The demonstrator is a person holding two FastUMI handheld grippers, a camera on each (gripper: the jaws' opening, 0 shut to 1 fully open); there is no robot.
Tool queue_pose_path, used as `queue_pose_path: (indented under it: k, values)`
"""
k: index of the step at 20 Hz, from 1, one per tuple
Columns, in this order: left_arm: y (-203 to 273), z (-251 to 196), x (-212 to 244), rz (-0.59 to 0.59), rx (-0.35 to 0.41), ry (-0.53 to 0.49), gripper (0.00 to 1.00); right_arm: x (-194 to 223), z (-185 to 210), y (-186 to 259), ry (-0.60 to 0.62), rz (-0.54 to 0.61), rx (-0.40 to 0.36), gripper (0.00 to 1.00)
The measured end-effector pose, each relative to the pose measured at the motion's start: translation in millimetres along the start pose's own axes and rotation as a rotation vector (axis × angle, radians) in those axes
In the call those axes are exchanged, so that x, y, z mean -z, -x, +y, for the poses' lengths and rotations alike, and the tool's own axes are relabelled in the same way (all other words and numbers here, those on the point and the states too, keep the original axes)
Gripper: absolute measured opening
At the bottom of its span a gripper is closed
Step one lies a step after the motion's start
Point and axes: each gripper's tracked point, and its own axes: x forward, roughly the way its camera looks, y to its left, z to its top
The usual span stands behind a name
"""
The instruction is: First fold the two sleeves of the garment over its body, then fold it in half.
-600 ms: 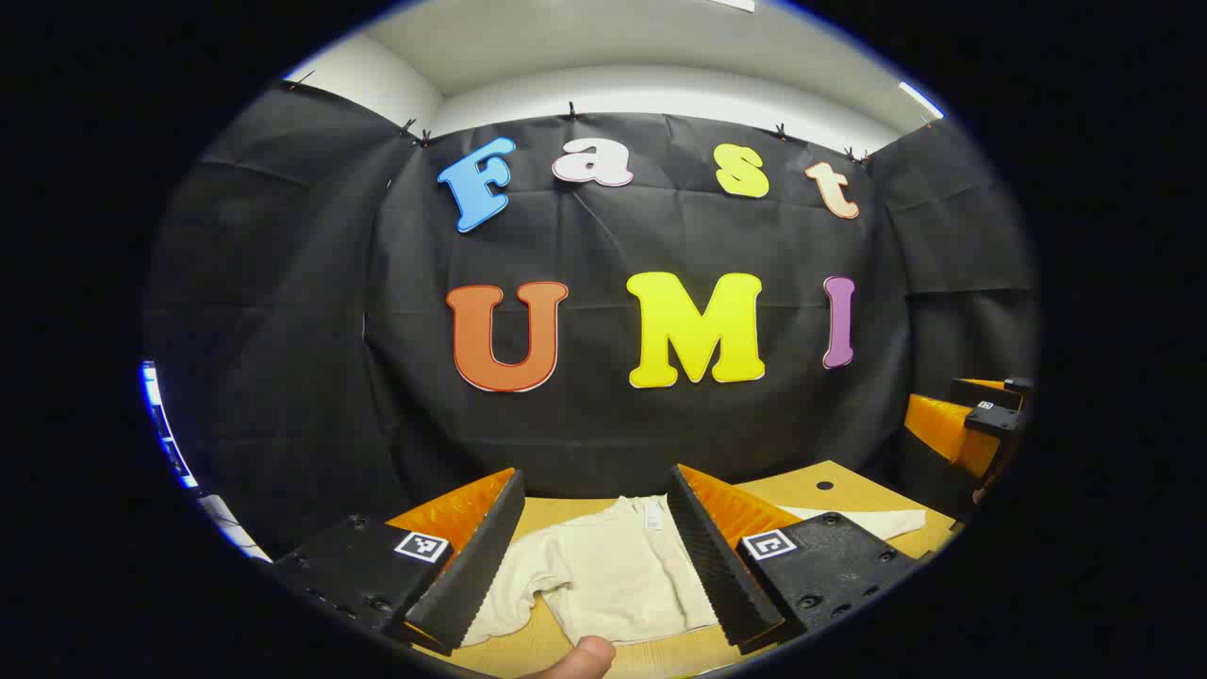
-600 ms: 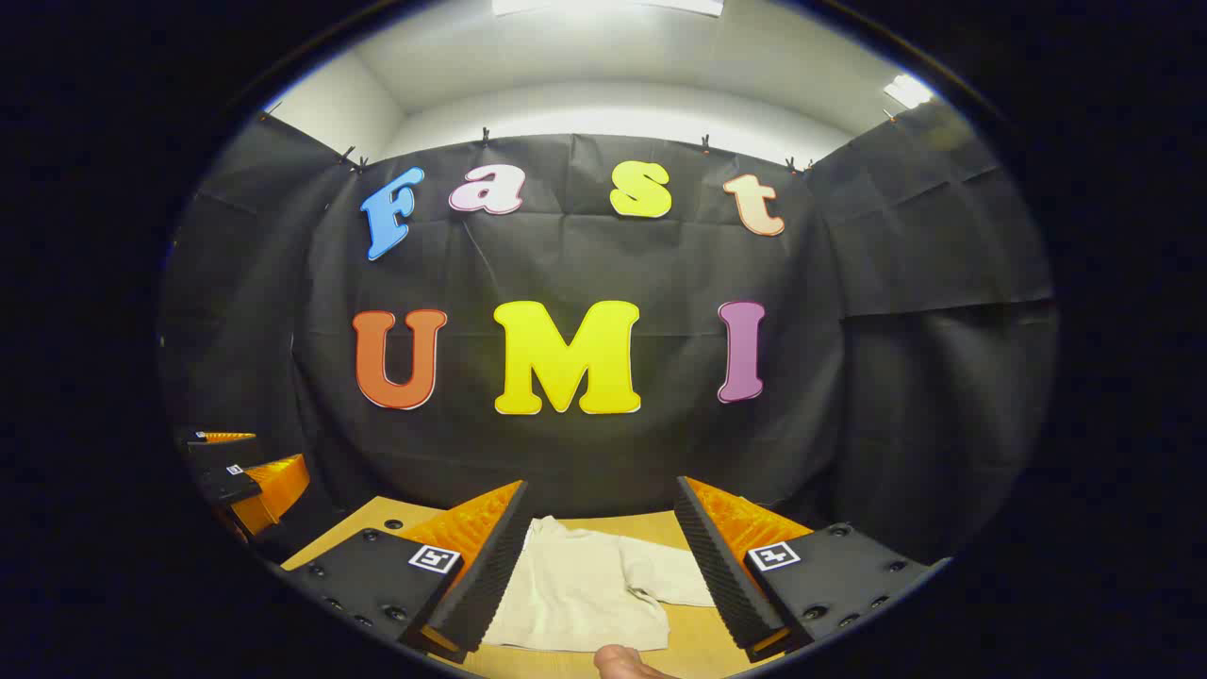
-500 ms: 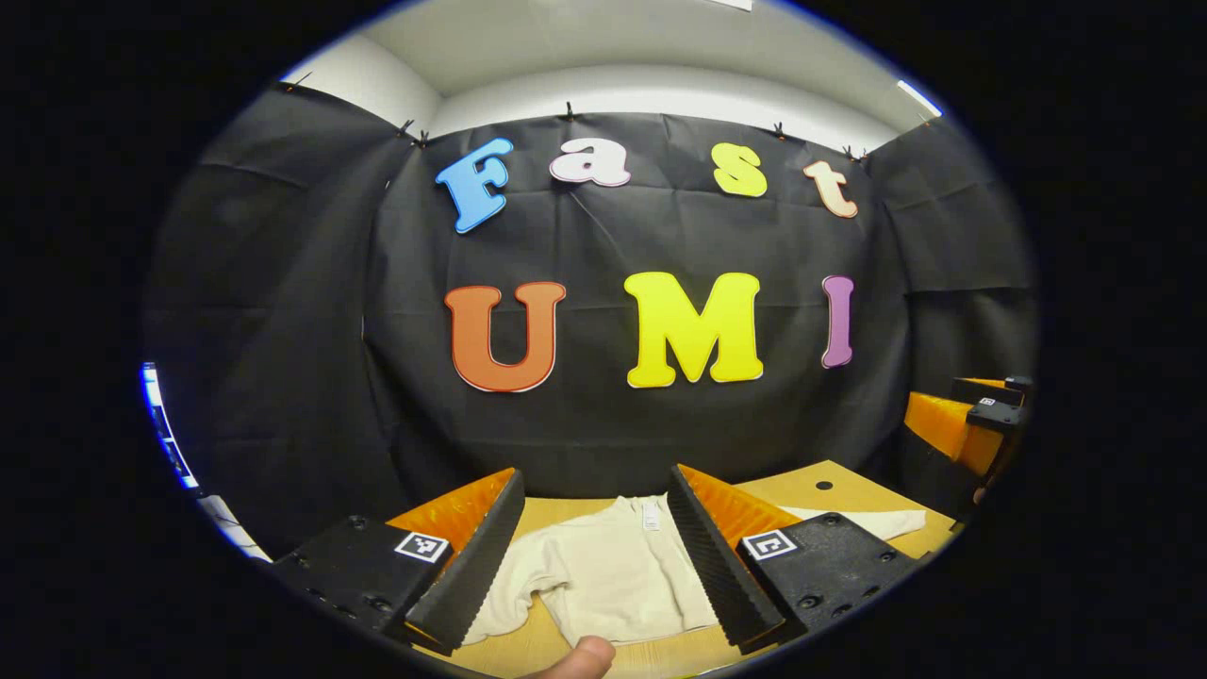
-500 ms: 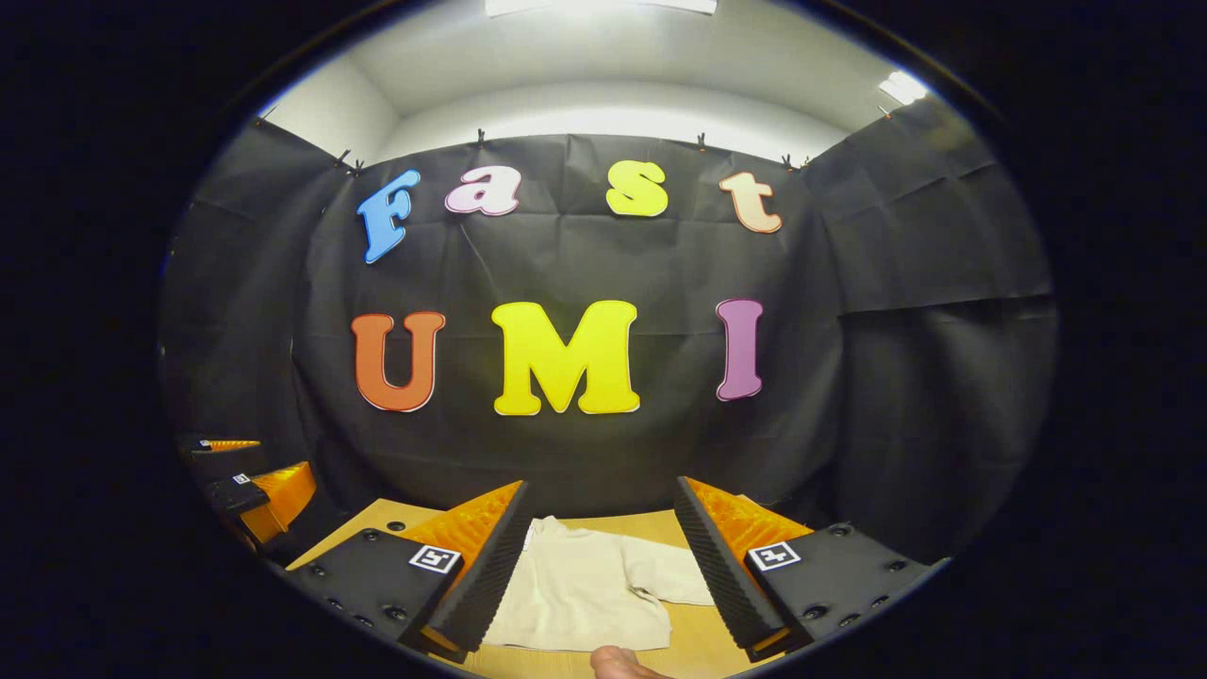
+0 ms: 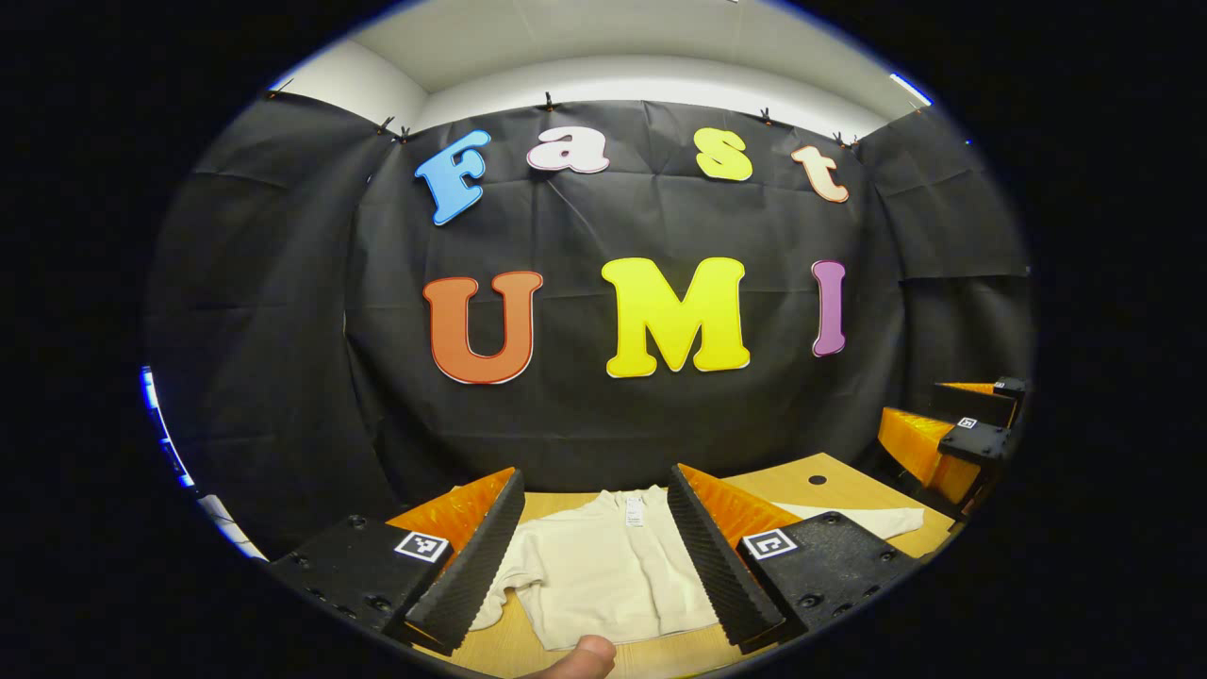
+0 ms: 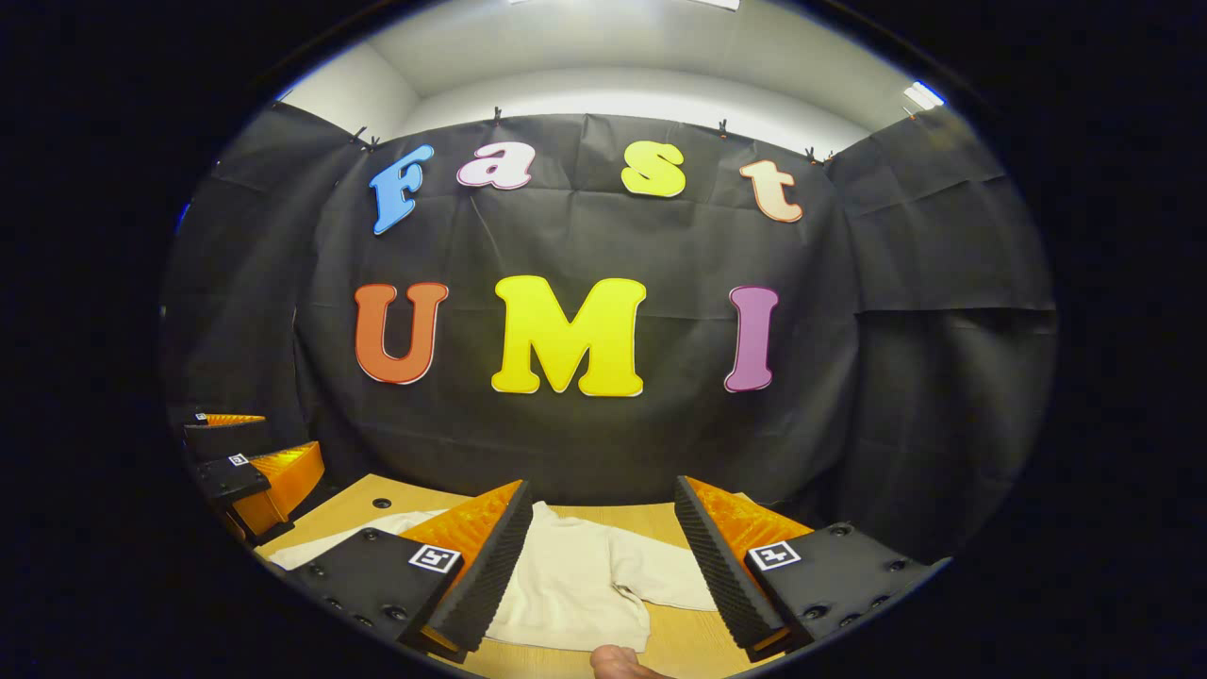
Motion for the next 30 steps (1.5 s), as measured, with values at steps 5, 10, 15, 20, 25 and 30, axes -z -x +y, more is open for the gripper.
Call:
queue_pose_path:
  k: [5, 10, 15, 20, 25, 30]
  values:
    - [0.4, -7.4, 8.2, 0.022, -0.005, -0.008, 0.97, 12.3, -8.1, -6.0, -0.005, 0.029, -0.008, 0.94]
    - [0.9, -11.5, 13.8, 0.043, -0.016, -0.014, 0.97, 23.4, -15.9, -8.6, 0.005, 0.051, -0.014, 0.94]
    - [-0.4, -19.1, 18.5, 0.053, -0.014, -0.005, 0.97, 28.3, -37.1, -17.7, -0.014, 0.065, 0.013, 0.95]
    - [-3.6, -29.9, 20.6, 0.051, -0.026, 0.03, 0.97, 44.2, -105.2, -48.1, 0.008, 0.079, 0.127, 0.95]
    - [-8.1, -49.4, 27.1, 0.052, -0.024, 0.029, 0.97, 80.0, -192.6, -74.7, 0.02, 0.137, 0.25, 0.94]
    - [-11.3, -59.2, 31.5, 0.066, -0.045, 0.006, 0.97, 167.0, -276.1, -82.8, 0.005, 0.31, 0.367, 0.95]
